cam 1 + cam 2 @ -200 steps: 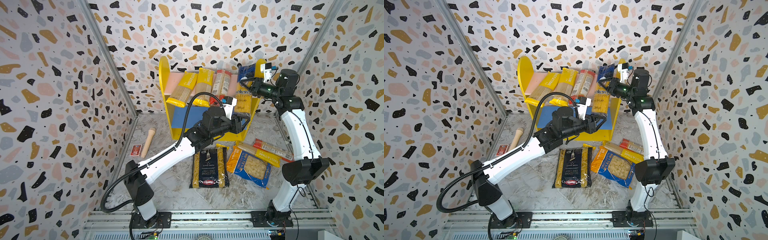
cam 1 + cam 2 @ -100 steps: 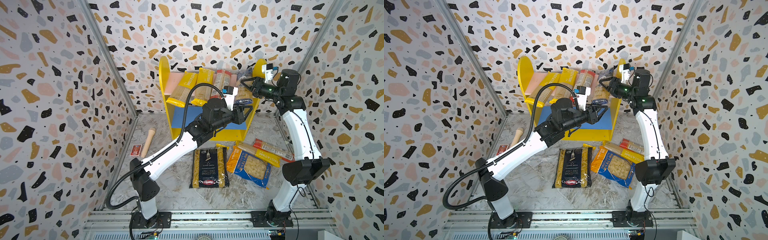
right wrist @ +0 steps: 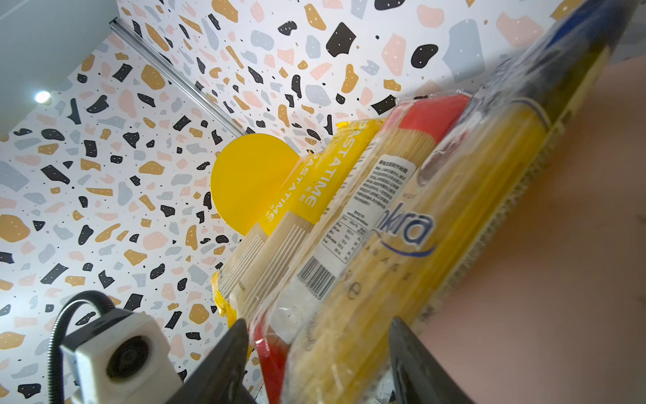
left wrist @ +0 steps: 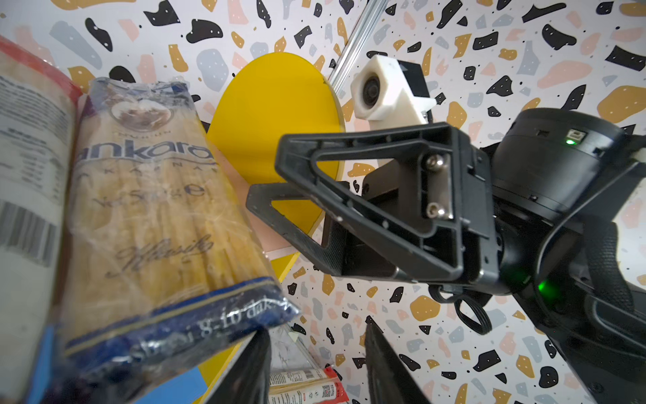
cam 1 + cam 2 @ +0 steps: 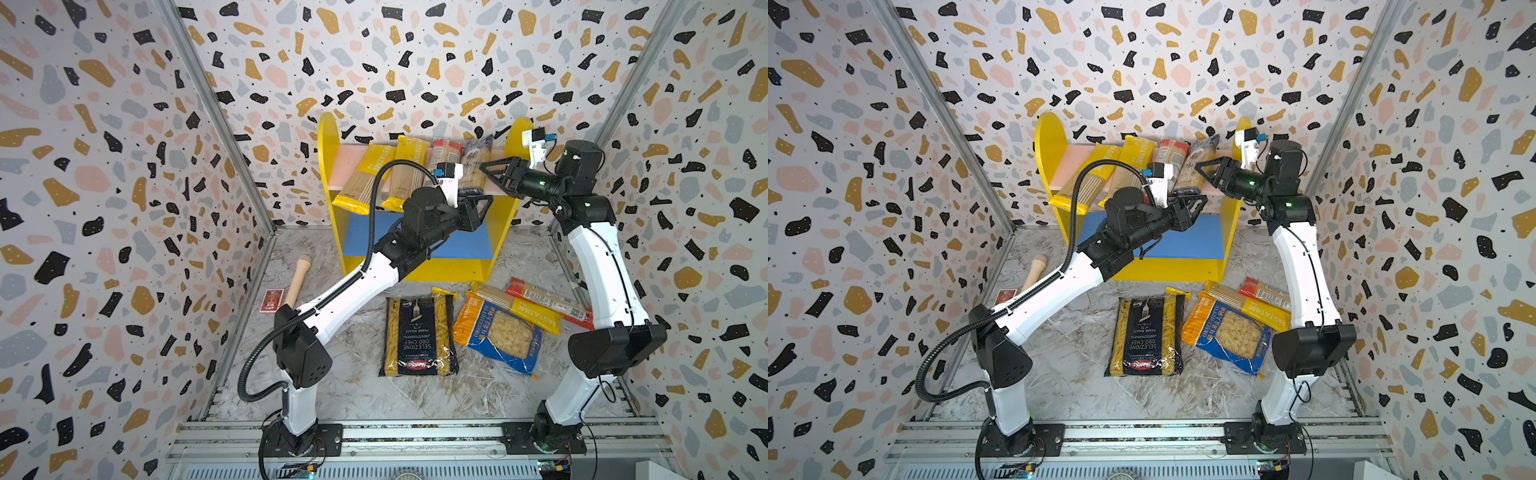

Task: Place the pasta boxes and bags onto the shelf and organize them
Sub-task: 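Release the Ankara pack on the pink shelf and withdraw both grippers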

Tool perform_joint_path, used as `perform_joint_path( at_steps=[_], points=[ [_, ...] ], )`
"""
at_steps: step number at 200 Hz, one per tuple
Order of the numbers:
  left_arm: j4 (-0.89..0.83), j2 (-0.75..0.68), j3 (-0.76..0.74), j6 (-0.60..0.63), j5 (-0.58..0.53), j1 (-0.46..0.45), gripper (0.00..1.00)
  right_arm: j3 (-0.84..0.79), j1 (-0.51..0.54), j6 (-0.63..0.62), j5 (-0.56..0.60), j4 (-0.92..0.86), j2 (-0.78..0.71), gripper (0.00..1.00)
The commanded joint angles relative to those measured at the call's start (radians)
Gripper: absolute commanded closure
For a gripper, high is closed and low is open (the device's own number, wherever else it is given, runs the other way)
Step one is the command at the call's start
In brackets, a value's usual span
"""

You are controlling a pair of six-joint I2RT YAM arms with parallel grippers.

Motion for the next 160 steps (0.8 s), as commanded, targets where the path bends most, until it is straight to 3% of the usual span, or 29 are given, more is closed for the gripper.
perform_joint_path(
  at_steps=[1,74,97,121,160],
  points=[
    [0.099,-0.003,0.031,-0.023,0.035,0.006,0.55,-0.015,-0.007,-0.032,-0.005,0.003,-0.066,0.36],
    [0.111,-0.094,-0.095,-0.054,0.091,-0.002,0.54,-0.054,-0.016,-0.173,0.146,-0.126,-0.179,0.34],
    [0.066,-0.218,-0.198,0.001,0.066,-0.015,0.38,-0.165,-0.010,-0.223,0.226,-0.114,-0.302,0.25],
    [0.039,-0.383,-0.351,0.045,0.007,-0.034,0.18,-0.273,-0.010,-0.253,0.286,-0.113,-0.406,0.22],
    [-0.091,-0.699,-0.652,0.071,-0.190,-0.034,0.06,-0.459,0.028,-0.273,0.334,-0.141,-0.521,0.22]
  ],
)
